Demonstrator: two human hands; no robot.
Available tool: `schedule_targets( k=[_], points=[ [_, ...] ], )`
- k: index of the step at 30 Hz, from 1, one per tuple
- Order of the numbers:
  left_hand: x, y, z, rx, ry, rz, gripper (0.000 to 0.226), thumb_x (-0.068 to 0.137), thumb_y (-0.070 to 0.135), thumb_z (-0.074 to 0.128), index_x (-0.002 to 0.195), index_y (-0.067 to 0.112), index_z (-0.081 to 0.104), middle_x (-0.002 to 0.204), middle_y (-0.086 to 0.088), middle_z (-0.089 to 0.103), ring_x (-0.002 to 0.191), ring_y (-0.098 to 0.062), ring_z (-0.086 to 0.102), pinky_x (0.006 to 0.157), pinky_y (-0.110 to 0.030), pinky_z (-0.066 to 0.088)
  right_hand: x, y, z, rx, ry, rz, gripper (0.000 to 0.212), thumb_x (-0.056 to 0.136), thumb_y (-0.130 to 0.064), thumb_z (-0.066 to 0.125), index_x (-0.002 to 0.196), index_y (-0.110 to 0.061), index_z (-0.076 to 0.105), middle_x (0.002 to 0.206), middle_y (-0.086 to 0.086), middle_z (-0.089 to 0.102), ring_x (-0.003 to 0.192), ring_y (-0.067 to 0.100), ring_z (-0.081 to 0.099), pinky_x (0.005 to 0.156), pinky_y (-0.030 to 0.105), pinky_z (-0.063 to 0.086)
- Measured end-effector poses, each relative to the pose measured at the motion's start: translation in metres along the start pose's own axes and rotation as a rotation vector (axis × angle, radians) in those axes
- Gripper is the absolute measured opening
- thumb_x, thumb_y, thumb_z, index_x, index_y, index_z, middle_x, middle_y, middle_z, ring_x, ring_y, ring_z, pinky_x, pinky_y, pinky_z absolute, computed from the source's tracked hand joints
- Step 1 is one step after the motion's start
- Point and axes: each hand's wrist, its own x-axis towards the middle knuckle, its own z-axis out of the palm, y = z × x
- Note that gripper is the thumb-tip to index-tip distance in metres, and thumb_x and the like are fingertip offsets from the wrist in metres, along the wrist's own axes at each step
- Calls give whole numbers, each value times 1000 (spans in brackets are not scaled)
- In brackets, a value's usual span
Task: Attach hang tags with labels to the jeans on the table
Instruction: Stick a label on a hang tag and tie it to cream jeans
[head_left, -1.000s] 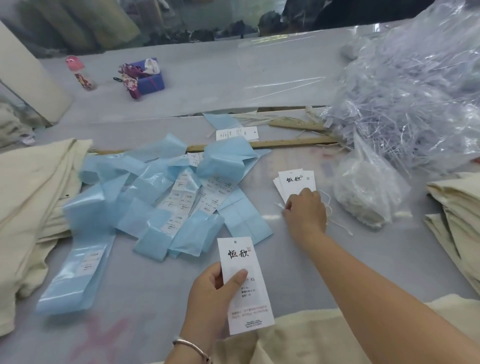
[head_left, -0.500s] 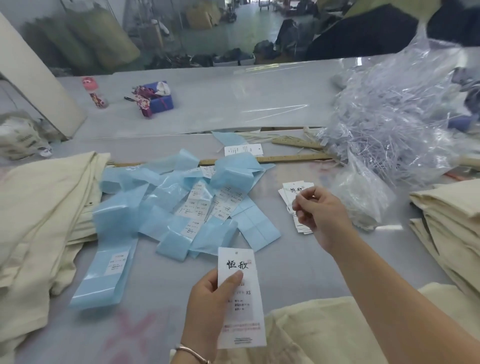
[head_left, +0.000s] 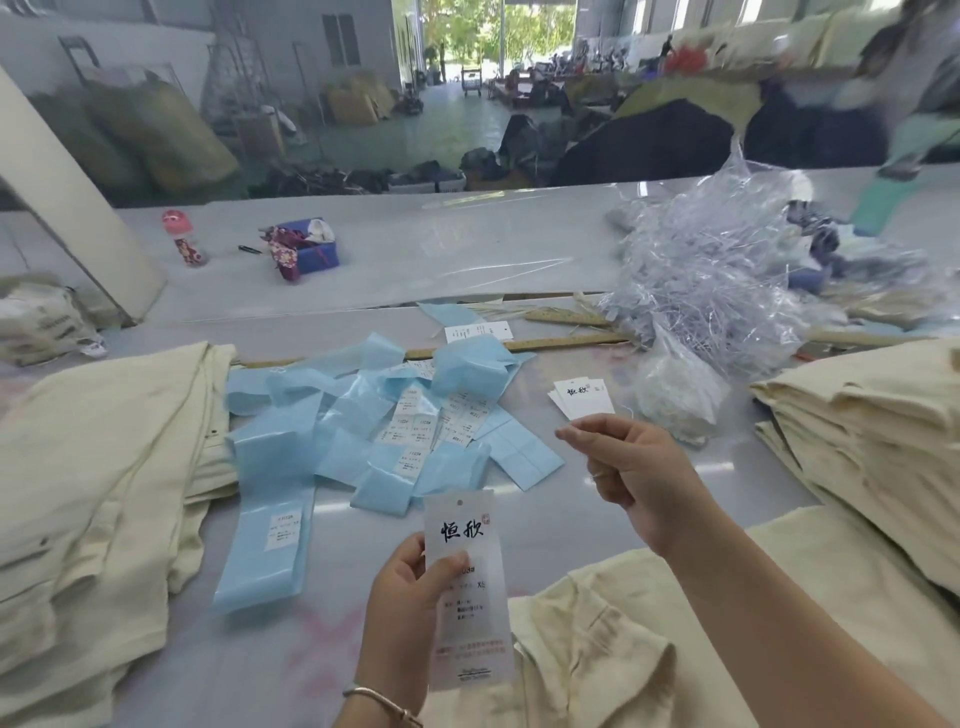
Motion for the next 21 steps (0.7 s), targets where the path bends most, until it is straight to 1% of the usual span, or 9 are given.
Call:
schedule_targets(
  k=[2,4,6,8,10,13,15,18,21],
  points=[
    [-7,5,-5,15,-10,60,13,84,8,68,95,13,72,91,-12,75,69,-22,70,56,-30,55,-18,3,10,-86,14,-50,6,68,-14,80,70,-13,74,47,-5,37,42,8,24,38,14,21],
    [-13,10,-9,42,-34,134,7,82,17,74,89,15,74,89,-14,74,71,-24,69,60,-33,56,-36,12,23,-162,46,-144,11,75,-5,77,67,-11,74,50,-3,55,44,7,43,48,13,36],
    [-20,14,-11,79,-65,197,16,74,28,75,87,18,74,87,-13,74,73,-25,68,66,-38,58,-55,23,38,-239,48,-220,11,75,-5,78,69,-13,75,59,8,60,57,14,49,61,25,41],
    [-28,19,-13,106,-96,258,18,72,29,74,89,24,74,86,-10,74,74,-23,69,66,-35,58,-71,34,54,-353,32,-277,11,76,-10,79,72,-19,75,59,12,61,57,19,47,59,35,42],
    [-35,21,-14,118,-129,301,20,70,25,76,90,28,72,84,-9,74,73,-22,71,63,-31,57,-82,46,69,-497,82,-368,12,78,-13,78,72,-21,74,63,5,68,58,22,57,62,40,50],
    [-45,23,-17,126,-188,337,28,71,21,77,95,33,68,79,-12,74,69,-25,71,60,-32,56,-95,57,87,-709,223,-579,6,81,-16,74,77,-20,72,68,-8,67,63,11,61,60,37,52],
    [-51,24,-20,127,-216,350,33,73,17,74,100,34,69,78,-13,74,68,-26,71,60,-32,56,-99,60,94,-804,284,-668,7,81,-11,74,77,-17,72,68,-10,65,61,10,59,55,34,51],
    [-57,25,-25,127,-248,370,35,76,12,70,105,32,70,80,-13,74,72,-28,71,62,-36,57,-104,61,99,-884,329,-741,12,76,-6,78,75,-15,71,67,-9,64,58,12,59,50,32,50],
    [-61,25,-29,163,-255,413,30,78,18,71,105,31,70,84,-11,74,77,-30,71,67,-41,59,-107,62,102,-888,360,-784,15,72,-4,81,72,-14,70,65,-8,63,55,13,58,47,30,49]
  ],
)
